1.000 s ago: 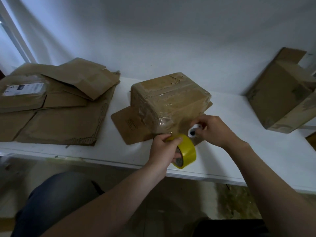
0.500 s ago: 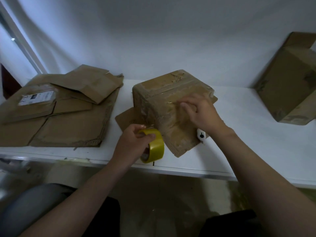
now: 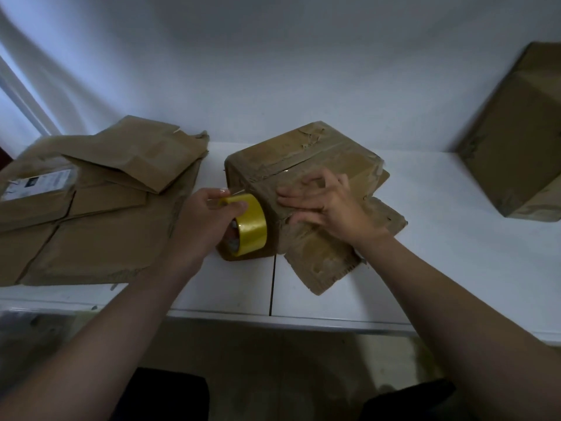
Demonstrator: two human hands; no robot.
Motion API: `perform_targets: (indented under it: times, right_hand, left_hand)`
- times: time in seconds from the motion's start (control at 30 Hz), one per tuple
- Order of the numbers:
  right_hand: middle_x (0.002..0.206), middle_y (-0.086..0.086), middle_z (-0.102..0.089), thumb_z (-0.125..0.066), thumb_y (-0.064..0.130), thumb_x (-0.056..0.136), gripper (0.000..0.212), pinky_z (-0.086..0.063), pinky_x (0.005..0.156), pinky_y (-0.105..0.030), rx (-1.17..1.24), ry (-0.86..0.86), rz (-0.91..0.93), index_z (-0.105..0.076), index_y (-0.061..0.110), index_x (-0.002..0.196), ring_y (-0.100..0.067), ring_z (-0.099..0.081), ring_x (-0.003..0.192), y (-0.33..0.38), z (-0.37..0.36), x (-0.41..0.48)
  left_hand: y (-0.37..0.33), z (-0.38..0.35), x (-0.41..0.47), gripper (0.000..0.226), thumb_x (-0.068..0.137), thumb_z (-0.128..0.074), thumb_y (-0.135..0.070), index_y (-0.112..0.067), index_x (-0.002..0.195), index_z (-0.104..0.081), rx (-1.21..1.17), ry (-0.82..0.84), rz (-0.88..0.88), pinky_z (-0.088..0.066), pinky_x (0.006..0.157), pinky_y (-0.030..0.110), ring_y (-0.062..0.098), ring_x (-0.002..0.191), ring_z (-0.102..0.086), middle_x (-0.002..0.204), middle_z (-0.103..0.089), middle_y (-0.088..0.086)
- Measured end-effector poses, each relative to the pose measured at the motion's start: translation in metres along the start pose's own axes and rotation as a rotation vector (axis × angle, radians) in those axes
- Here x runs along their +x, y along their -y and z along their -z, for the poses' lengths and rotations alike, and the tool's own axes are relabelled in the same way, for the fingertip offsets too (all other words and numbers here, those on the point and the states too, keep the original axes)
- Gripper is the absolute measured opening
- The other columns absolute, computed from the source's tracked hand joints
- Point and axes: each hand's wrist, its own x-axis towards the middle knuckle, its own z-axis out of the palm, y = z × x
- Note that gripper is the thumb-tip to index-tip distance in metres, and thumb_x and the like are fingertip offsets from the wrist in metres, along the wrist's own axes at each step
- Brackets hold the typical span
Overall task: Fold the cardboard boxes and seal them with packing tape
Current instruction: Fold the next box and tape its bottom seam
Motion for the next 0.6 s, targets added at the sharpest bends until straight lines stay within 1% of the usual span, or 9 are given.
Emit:
perform_targets:
  times: [0.1,0.2,0.27,0.3,0.33,0.37,0.43,0.5,0.6]
  right_hand:
    - [0.143,0.026,-0.054,-0.069,0.059,0.080,0.059,-0.028,0.098,-0.036,-0.028,0.029,0.041,-0.062,0.041,0.136,-0.019,-0.043,0.130,-0.004,0.000,-0.002]
    - [0.151,0.026,-0.046,-0.070,0.061,0.079,0.069,-0.031,0.101,-0.044,-0.077,0.107,0.045,-0.054,0.042,0.143,-0.020,-0.041,0.133,-0.004,0.002,-0.007]
    - [0.155,0.027,-0.039,-0.063,0.071,0.079,0.076,-0.028,0.104,-0.044,-0.118,0.178,0.017,-0.048,0.042,0.147,-0.019,-0.036,0.137,-0.001,0.007,-0.007]
    - [0.155,0.027,-0.038,-0.055,0.077,0.080,0.076,-0.026,0.106,-0.043,-0.127,0.203,-0.015,-0.047,0.042,0.148,-0.017,-0.034,0.138,0.004,0.009,-0.006]
    - [0.154,0.028,-0.039,-0.044,0.081,0.084,0.074,-0.025,0.106,-0.043,-0.127,0.204,-0.067,-0.048,0.043,0.147,-0.015,-0.033,0.137,0.010,0.010,-0.005]
    - [0.152,0.028,-0.043,-0.033,0.080,0.089,0.069,-0.025,0.105,-0.043,-0.124,0.184,-0.131,-0.050,0.043,0.145,-0.013,-0.034,0.135,0.018,0.009,-0.004]
    - [0.147,0.026,-0.049,-0.015,0.074,0.097,0.065,-0.024,0.102,-0.043,-0.192,0.112,-0.252,-0.050,0.046,0.144,-0.011,-0.037,0.130,0.038,0.002,0.000]
    - [0.145,0.023,-0.050,-0.012,0.068,0.101,0.059,-0.024,0.103,-0.043,-0.346,0.060,-0.308,-0.047,0.049,0.145,-0.013,-0.039,0.128,0.054,-0.013,0.000]
    - [0.141,0.018,-0.052,-0.021,0.065,0.104,0.051,-0.027,0.105,-0.045,-0.457,0.024,-0.332,-0.047,0.049,0.145,-0.016,-0.043,0.127,0.055,-0.026,-0.001]
  left_hand:
    - [0.003,0.006,0.005,0.041,0.081,-0.081,-0.036,-0.029,0.119,-0.066,0.014,-0.024,0.005,-0.060,0.088,0.045,0.024,0.103,-0.066,0.119,-0.062,0.002]
    - [0.003,0.007,0.006,0.041,0.076,-0.084,-0.040,-0.033,0.113,-0.067,0.009,-0.030,0.013,-0.060,0.088,0.049,0.028,0.104,-0.067,0.121,-0.063,0.003]
    - [0.004,0.006,0.006,0.037,0.078,-0.083,-0.037,-0.034,0.111,-0.066,0.005,-0.020,0.013,-0.060,0.088,0.048,0.028,0.103,-0.068,0.121,-0.064,0.004]
    - [0.005,0.006,0.006,0.035,0.079,-0.083,-0.036,-0.034,0.110,-0.066,0.007,-0.017,0.013,-0.060,0.087,0.048,0.028,0.102,-0.068,0.121,-0.064,0.005]
    - [0.006,0.006,0.006,0.034,0.080,-0.082,-0.035,-0.034,0.109,-0.066,0.008,-0.017,0.012,-0.060,0.087,0.047,0.029,0.102,-0.069,0.120,-0.064,0.005]
    - [0.005,0.007,0.005,0.033,0.079,-0.083,-0.035,-0.034,0.108,-0.065,0.006,-0.017,0.015,-0.061,0.086,0.045,0.029,0.101,-0.069,0.120,-0.065,0.005]
    - [0.005,0.006,0.004,0.037,0.074,-0.085,-0.039,-0.034,0.106,-0.066,0.000,-0.017,0.014,-0.061,0.085,0.045,0.029,0.099,-0.070,0.118,-0.066,0.005]
    - [0.004,0.006,0.002,0.043,0.071,-0.085,-0.041,-0.034,0.109,-0.067,-0.001,-0.026,0.008,-0.060,0.088,0.047,0.027,0.102,-0.069,0.115,-0.065,0.000]
    - [0.006,0.006,0.002,0.040,0.080,-0.083,-0.032,-0.030,0.115,-0.066,-0.010,-0.029,0.000,-0.059,0.090,0.049,0.026,0.107,-0.066,0.116,-0.061,-0.002]
